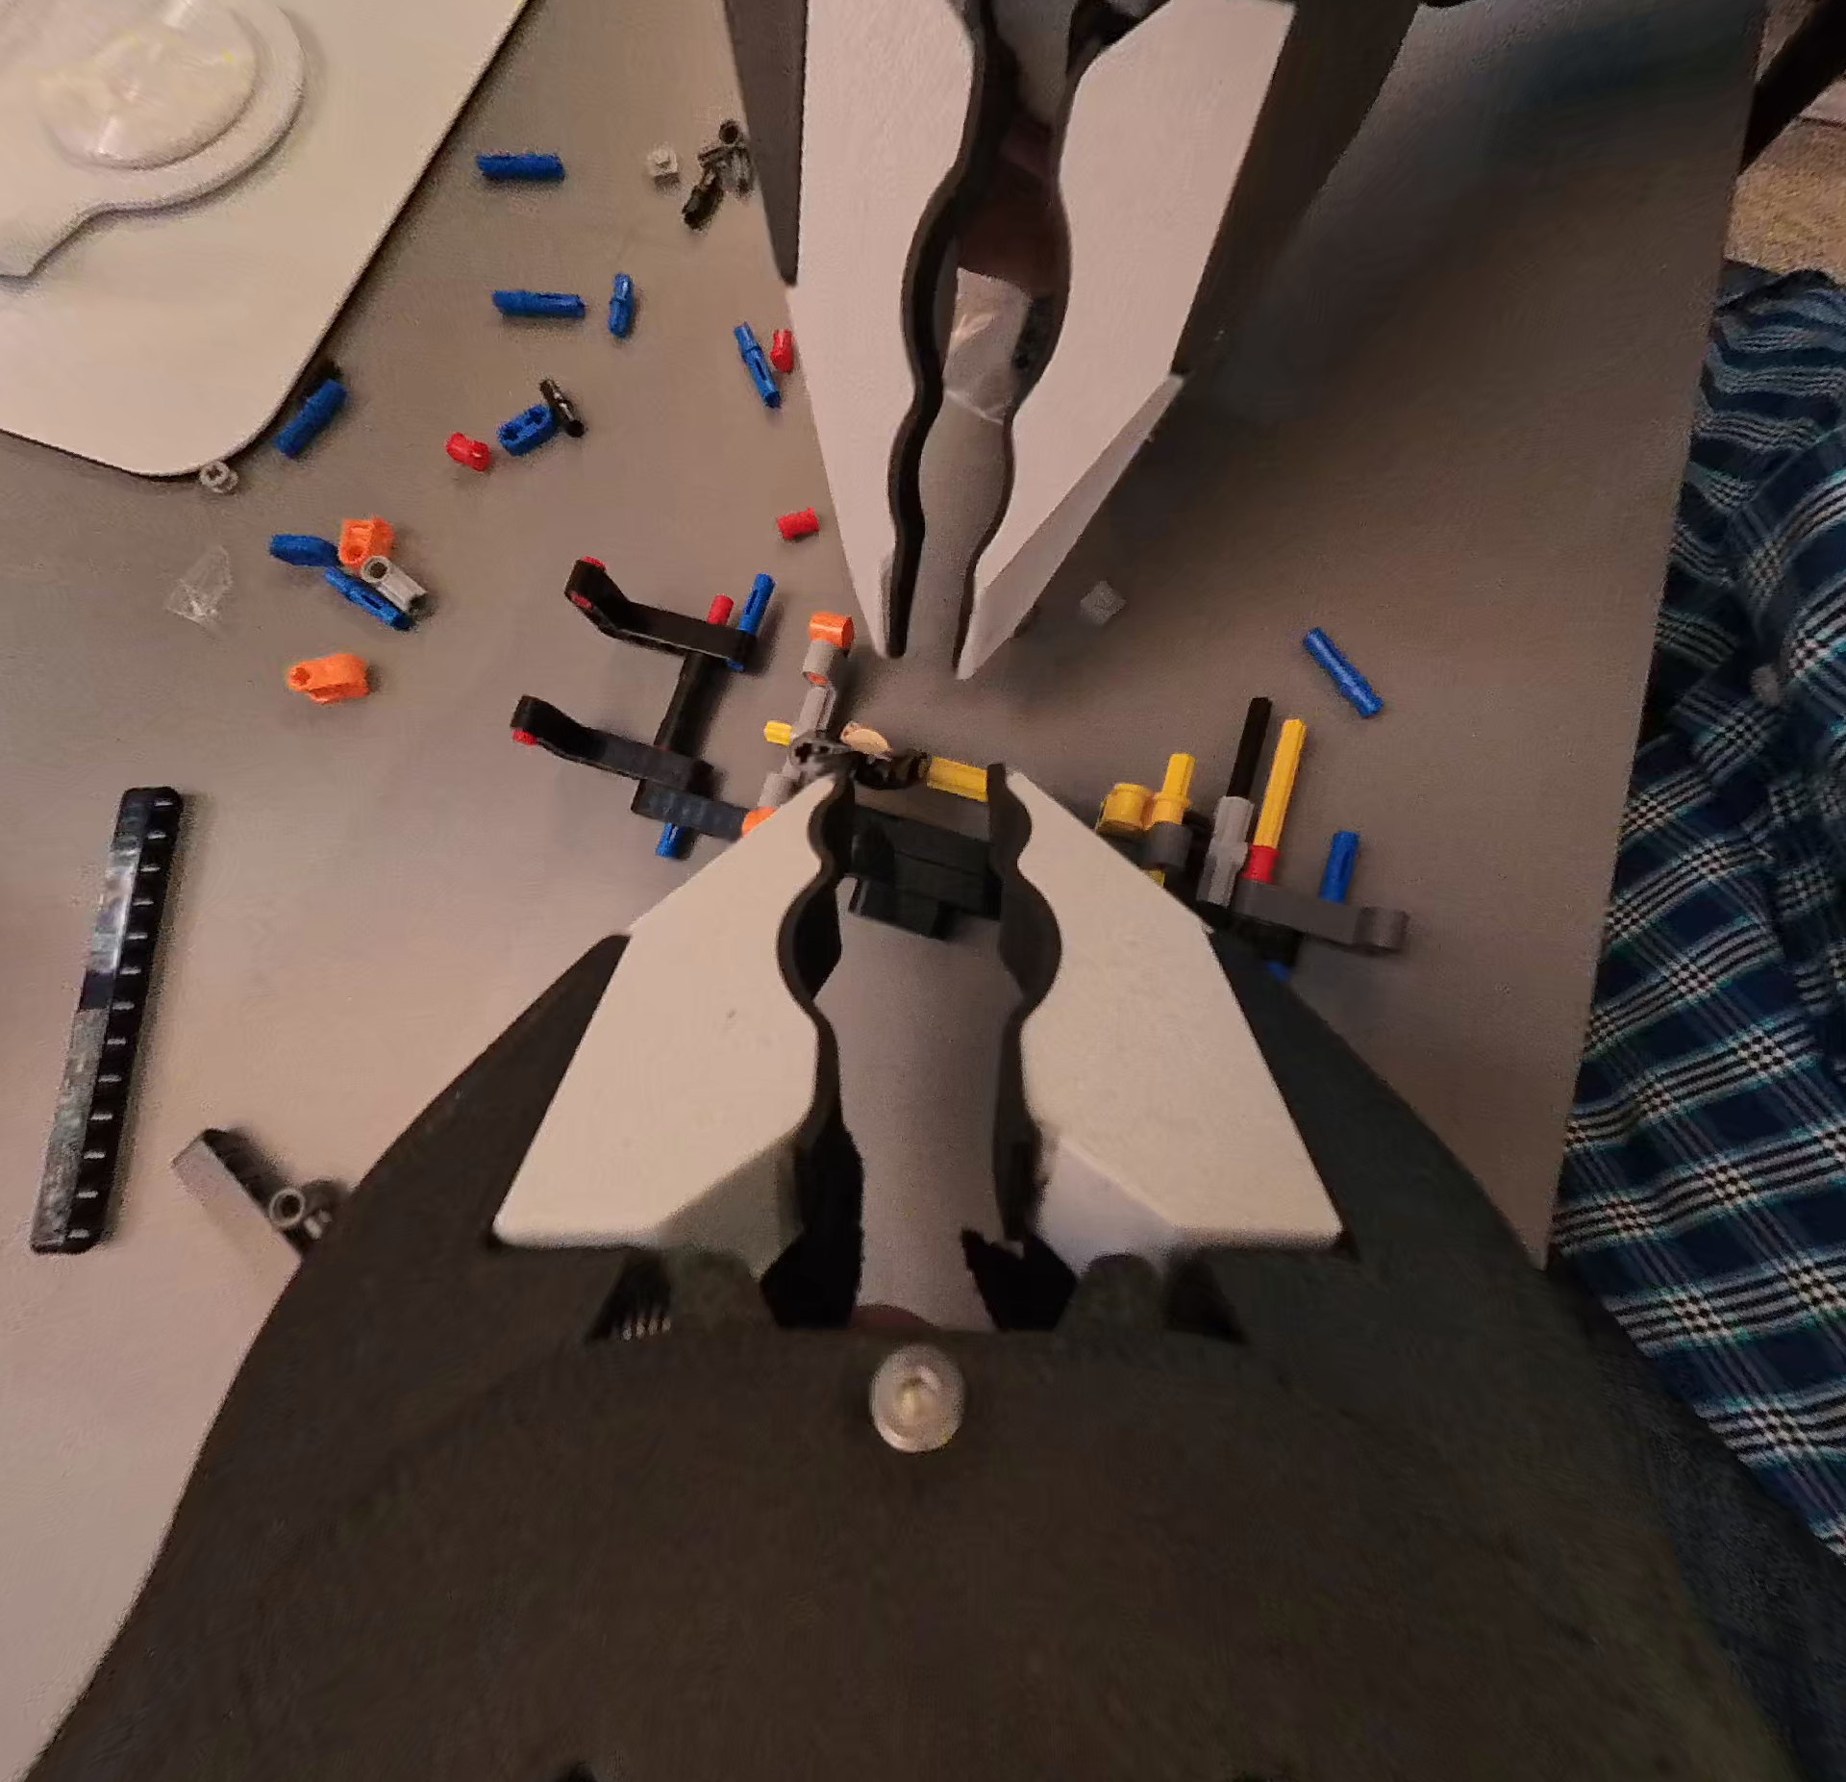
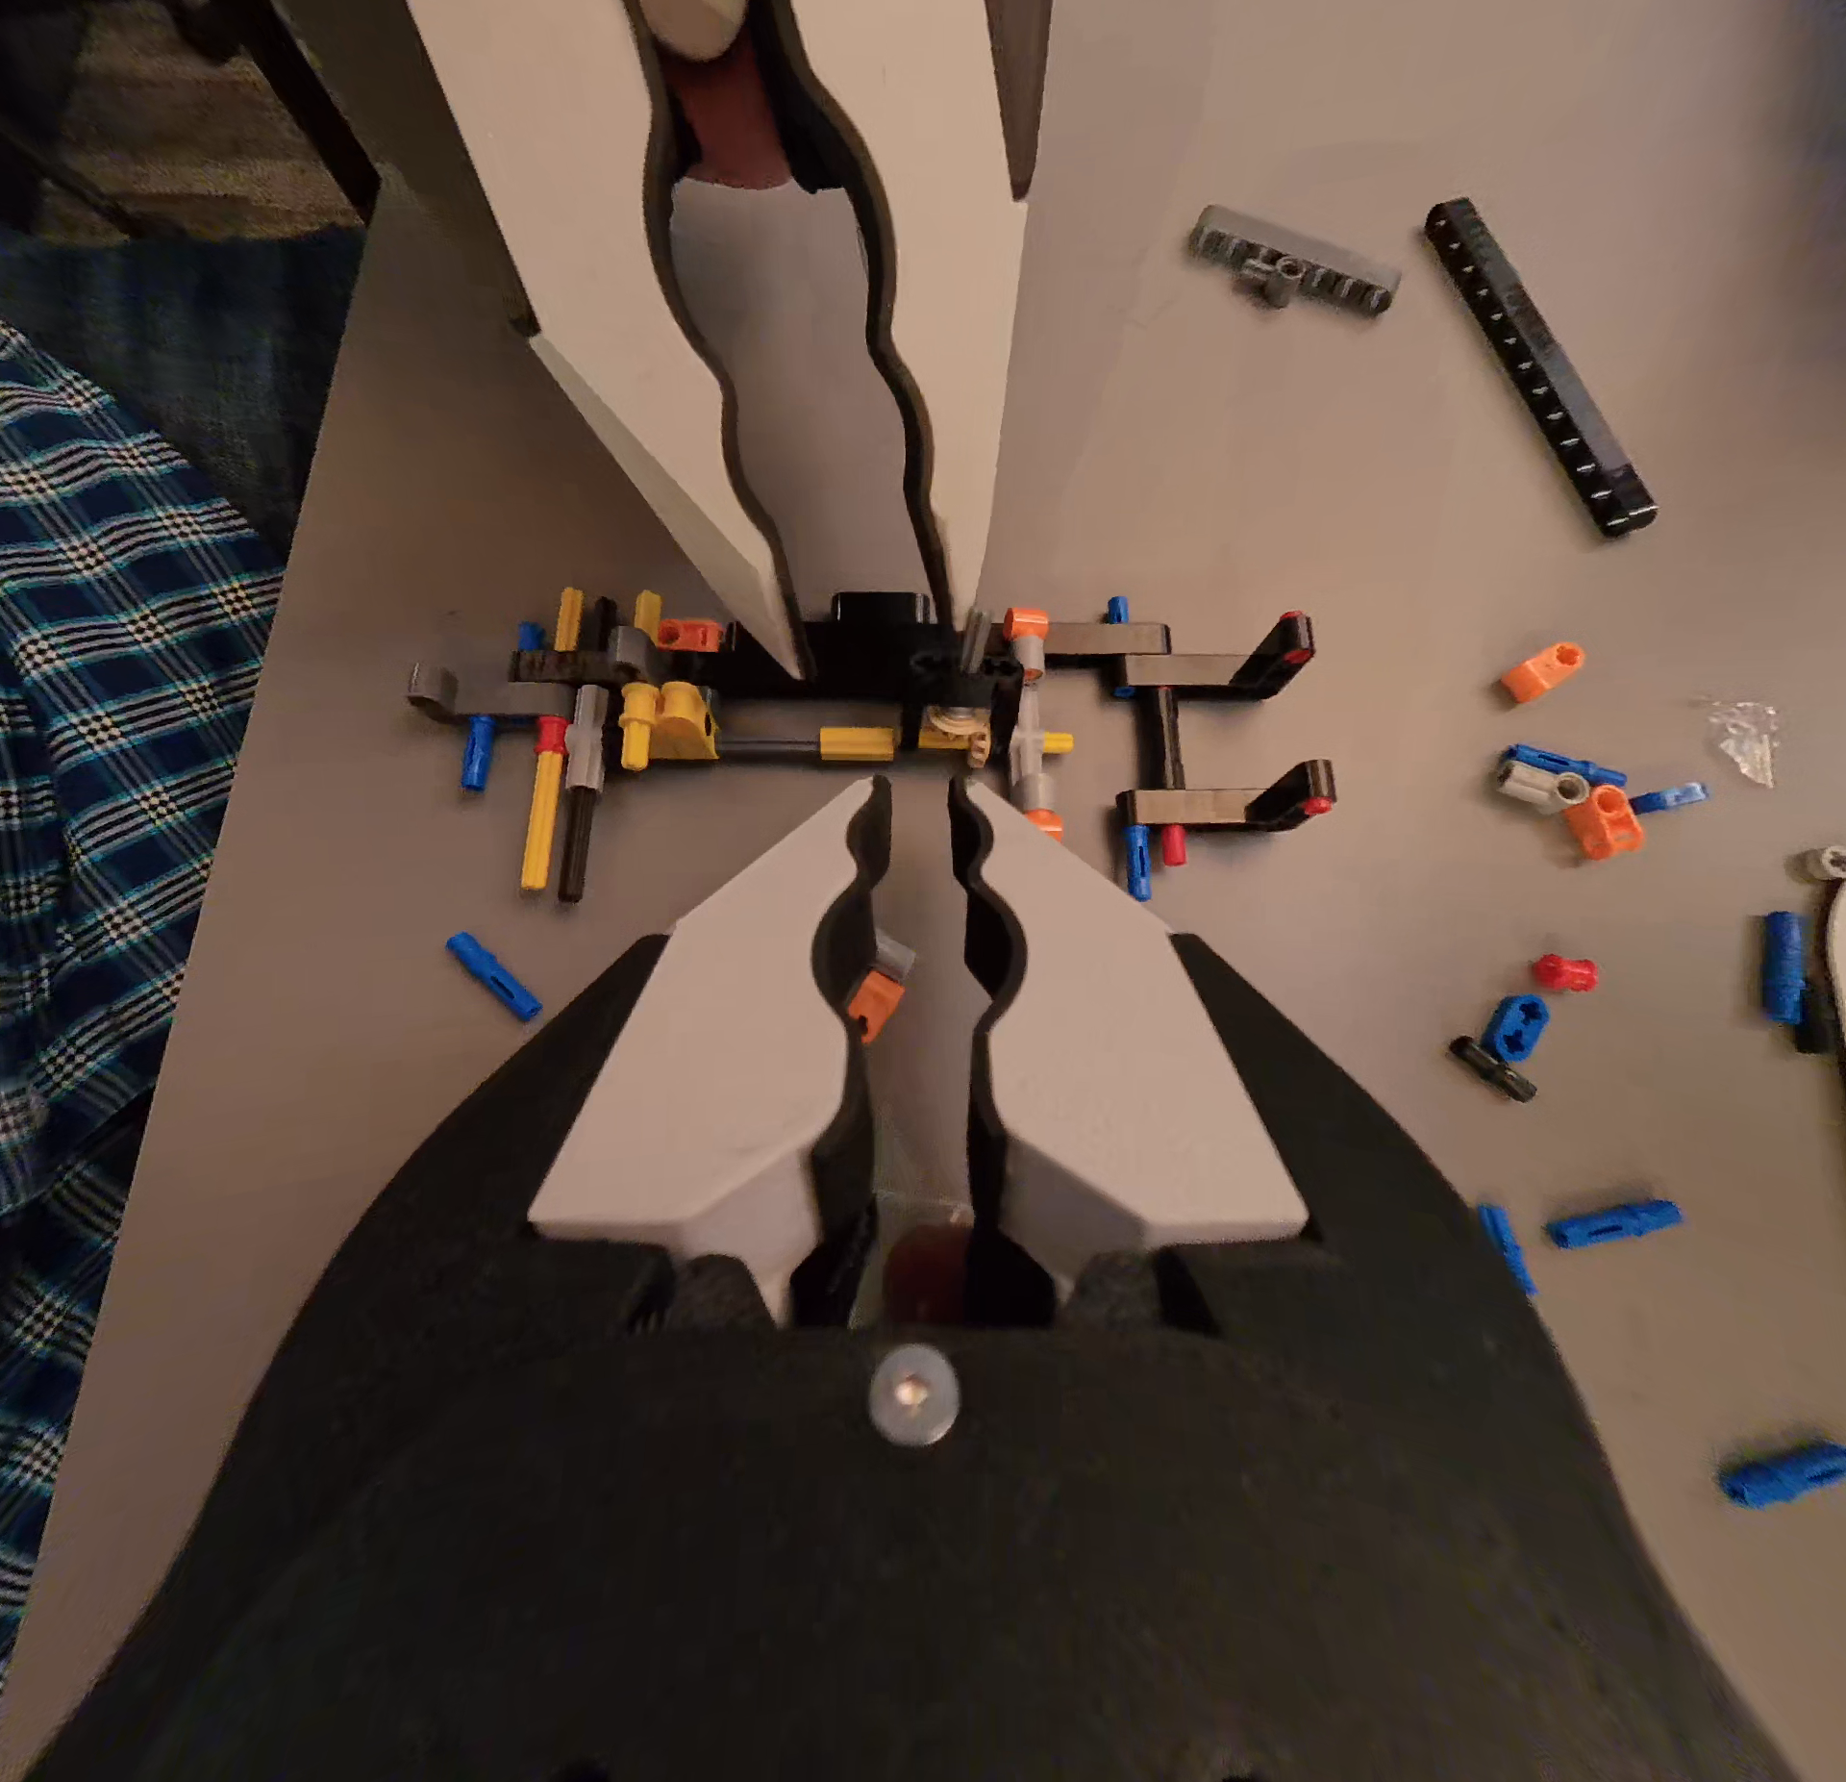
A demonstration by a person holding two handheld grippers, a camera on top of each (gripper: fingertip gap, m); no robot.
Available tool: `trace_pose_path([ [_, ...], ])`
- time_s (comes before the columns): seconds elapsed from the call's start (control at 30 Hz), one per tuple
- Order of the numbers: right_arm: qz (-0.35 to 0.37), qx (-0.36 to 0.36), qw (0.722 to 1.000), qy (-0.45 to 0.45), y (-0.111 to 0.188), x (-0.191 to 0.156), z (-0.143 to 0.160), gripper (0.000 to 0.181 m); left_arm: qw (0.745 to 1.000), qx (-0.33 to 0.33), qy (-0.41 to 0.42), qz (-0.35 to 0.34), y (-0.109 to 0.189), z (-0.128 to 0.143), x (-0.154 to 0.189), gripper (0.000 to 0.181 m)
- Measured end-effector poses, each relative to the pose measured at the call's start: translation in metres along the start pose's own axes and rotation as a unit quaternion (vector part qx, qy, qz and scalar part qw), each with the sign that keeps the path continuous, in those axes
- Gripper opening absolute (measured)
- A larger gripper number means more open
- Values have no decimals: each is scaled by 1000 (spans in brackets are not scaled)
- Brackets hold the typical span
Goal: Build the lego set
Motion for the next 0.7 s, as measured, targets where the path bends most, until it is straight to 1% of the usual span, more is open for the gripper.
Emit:
trace_pose_path([
  [0.1,7,13,1000,3,5,3,-2,13,1000,-7,-2,-2,-1,2,-1,26],
  [0.17,15,19,1000,-1,7,7,-4,20,1000,-7,-3,-1,-2,2,-1,26],
  [0.23,23,21,1000,1,7,12,-6,32,1000,-9,-3,0,-3,2,0,26],
  [0.33,16,3,1000,20,2,18,-6,35,1000,-11,-4,1,-4,2,1,26],
  [0.43,-6,-20,999,45,-8,19,-6,40,1000,-13,-7,0,-4,1,1,26],
  [0.53,-15,-41,997,67,-15,22,-5,40,1000,-14,-11,0,-4,-1,1,25],
  [0.63,-34,-59,995,70,-21,23,-1,33,1000,-16,-16,0,-5,-3,1,25],
  [0.7,-37,-58,995,77,-22,23,-1,30,1000,-16,-16,2,-5,-3,2,24],
])
Point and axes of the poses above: each gripper's, where its closed fingertips meet, y back along the fingers, z out of its underside, x = y × z across the jaws, the point moved 5 cm from there along y, back along the fingers, and after that the axes turned 6 degrees about -y, right-handed, at the moved point
